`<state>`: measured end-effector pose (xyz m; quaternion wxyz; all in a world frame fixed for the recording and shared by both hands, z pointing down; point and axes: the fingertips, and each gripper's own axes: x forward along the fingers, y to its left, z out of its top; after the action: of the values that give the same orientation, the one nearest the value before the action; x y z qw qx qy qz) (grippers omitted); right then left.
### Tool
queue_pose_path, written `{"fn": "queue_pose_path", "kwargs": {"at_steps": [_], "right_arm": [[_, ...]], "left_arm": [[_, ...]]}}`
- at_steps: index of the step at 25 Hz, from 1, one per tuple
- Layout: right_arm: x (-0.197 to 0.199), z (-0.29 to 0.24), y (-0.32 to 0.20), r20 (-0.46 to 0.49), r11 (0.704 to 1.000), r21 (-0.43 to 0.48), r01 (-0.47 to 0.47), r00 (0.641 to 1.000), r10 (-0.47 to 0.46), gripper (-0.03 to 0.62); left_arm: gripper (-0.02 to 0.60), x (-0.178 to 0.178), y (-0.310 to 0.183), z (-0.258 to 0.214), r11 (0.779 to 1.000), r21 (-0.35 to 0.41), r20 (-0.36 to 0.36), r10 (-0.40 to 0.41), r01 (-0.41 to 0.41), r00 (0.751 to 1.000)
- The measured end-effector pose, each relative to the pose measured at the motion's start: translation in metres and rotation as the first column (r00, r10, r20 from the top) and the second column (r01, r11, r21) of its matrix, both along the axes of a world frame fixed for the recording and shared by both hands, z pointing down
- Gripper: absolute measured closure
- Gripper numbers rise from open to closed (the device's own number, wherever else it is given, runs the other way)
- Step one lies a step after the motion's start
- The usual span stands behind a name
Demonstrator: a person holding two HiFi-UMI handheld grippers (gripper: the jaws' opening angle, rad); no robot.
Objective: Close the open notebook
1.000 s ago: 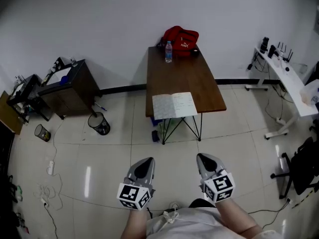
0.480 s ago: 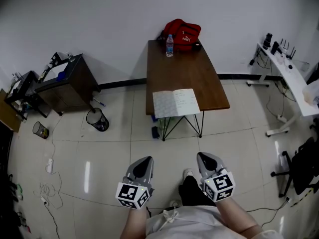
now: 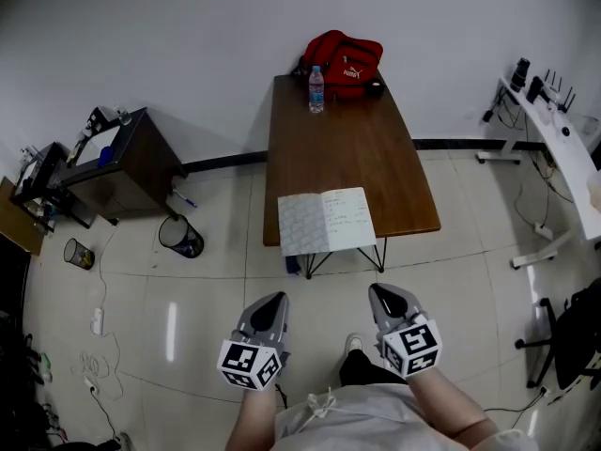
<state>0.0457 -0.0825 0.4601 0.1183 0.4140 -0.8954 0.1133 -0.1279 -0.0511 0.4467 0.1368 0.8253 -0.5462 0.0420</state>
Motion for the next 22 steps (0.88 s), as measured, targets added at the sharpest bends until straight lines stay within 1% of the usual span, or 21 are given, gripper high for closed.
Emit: {"fn": "queue_pose_path", "kwargs": {"at_steps": [6, 8, 12, 15, 18, 19, 20, 21, 22], "right_arm": [[0.009, 0.005, -0.087, -0.003, 0.999, -0.018, 0.044, 0.999, -0.044, 0.588], [0.01, 0.011, -0.106, -0.008, 0.998, -0.029, 0.064, 0.998, -0.064, 0.588], [0.008, 0.026, -0.128, -0.017, 0.993, -0.079, 0.087, 0.996, -0.088, 0.588], [0.001, 0.04, -0.145, -0.011, 0.989, -0.11, 0.095, 0.995, -0.097, 0.588], [-0.008, 0.053, -0.157, 0.01, 0.985, -0.145, 0.097, 0.995, -0.097, 0.588], [-0.012, 0.057, -0.161, 0.012, 0.983, -0.153, 0.099, 0.995, -0.098, 0.588], [-0.016, 0.061, -0.163, 0.013, 0.982, -0.16, 0.102, 0.995, -0.102, 0.588], [-0.022, 0.064, -0.165, 0.012, 0.98, -0.168, 0.109, 0.994, -0.109, 0.588], [-0.027, 0.069, -0.166, 0.008, 0.977, -0.179, 0.119, 0.993, -0.119, 0.588]], "left_arm": [[0.575, 0.016, -0.08, 0.014, 0.999, -0.042, -0.002, -0.035, 0.034, 0.999], [0.575, 0.018, -0.096, 0.025, 0.997, -0.065, 0.002, -0.051, 0.051, 0.999], [0.575, 0.015, -0.113, 0.053, 0.987, -0.139, 0.003, -0.084, 0.084, 0.996], [0.575, 0.006, -0.124, 0.08, 0.971, -0.217, -0.024, -0.11, 0.102, 0.994], [0.574, -0.005, -0.131, 0.115, 0.94, -0.322, -0.07, -0.143, 0.114, 0.987], [0.551, -0.009, -0.133, 0.125, 0.93, -0.348, -0.074, -0.15, 0.115, 0.986], [0.484, -0.013, -0.135, 0.135, 0.921, -0.372, -0.072, -0.153, 0.116, 0.986], [0.434, -0.017, -0.137, 0.144, 0.912, -0.392, -0.065, -0.156, 0.118, 0.986], [0.421, -0.022, -0.139, 0.151, 0.906, -0.405, -0.055, -0.162, 0.126, 0.985]]}}
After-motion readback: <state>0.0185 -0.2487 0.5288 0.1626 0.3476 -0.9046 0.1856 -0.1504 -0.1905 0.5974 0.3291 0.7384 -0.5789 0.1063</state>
